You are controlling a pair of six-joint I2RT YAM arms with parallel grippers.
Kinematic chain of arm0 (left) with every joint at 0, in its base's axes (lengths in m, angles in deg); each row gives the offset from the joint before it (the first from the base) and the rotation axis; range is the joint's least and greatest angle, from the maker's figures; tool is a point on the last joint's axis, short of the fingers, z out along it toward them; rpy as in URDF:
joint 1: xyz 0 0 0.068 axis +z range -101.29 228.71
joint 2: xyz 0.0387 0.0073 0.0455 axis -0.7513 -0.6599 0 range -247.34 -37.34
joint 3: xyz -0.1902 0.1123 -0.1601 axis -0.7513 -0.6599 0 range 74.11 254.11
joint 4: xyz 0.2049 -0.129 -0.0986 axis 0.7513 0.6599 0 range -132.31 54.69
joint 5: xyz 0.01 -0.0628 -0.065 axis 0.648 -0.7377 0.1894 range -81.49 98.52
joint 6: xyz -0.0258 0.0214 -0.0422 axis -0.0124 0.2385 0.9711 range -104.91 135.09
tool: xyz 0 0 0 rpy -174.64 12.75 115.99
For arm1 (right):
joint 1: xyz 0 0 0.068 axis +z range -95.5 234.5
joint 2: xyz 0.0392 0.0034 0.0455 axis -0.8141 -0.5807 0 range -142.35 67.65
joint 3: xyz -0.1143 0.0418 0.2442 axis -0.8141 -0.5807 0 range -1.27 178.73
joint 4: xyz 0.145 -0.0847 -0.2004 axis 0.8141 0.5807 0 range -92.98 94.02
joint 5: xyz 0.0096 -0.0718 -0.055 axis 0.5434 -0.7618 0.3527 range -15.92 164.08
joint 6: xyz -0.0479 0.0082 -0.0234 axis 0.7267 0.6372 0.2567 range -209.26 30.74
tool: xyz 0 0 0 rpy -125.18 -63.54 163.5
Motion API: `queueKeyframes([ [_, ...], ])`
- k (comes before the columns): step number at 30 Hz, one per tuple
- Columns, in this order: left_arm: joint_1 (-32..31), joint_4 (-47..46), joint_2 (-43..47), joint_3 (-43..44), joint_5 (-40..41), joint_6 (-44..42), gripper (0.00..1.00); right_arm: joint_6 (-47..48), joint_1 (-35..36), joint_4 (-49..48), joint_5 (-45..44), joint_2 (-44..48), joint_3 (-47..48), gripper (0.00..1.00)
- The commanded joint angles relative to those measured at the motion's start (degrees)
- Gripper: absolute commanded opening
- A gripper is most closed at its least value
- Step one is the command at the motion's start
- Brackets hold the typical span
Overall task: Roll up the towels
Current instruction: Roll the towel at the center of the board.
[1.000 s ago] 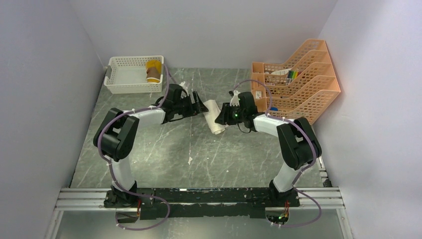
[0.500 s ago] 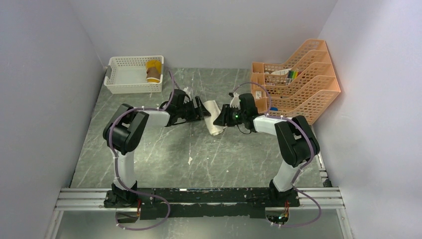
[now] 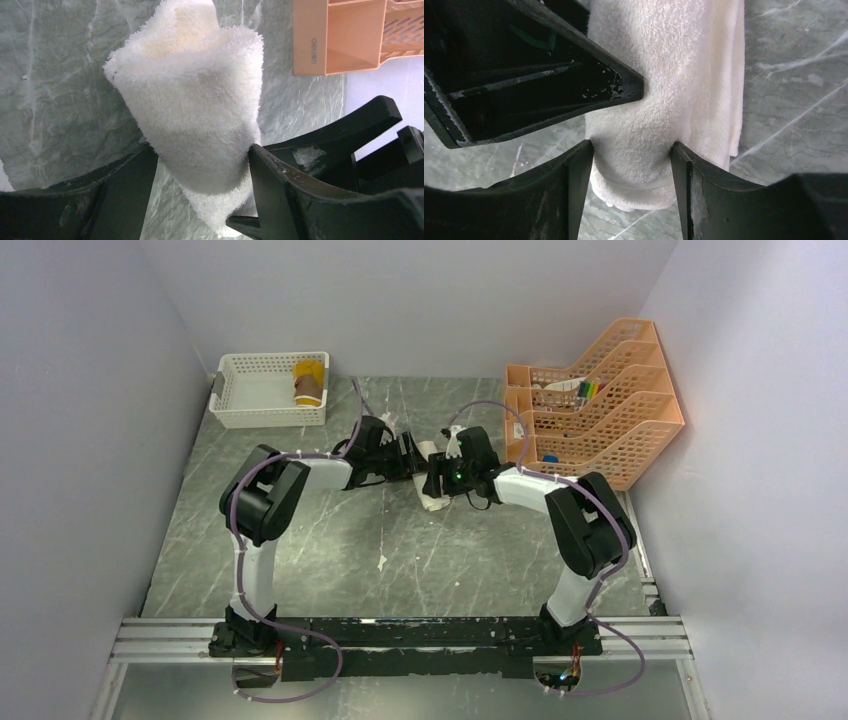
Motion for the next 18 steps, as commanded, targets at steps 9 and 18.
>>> queueKeyframes([
  [9, 2.79, 4.43, 1.05, 3.51, -2.82, -2.22, 0.81, 3.03, 4.36, 4.06, -8.30, -4.59, 3.02, 0.54],
  [18, 8.59, 10.13, 12.35, -0.32, -3.82, -6.90, 0.85, -4.68, 1.28, -4.92, 7.06, -4.90, -1.07, 0.14],
])
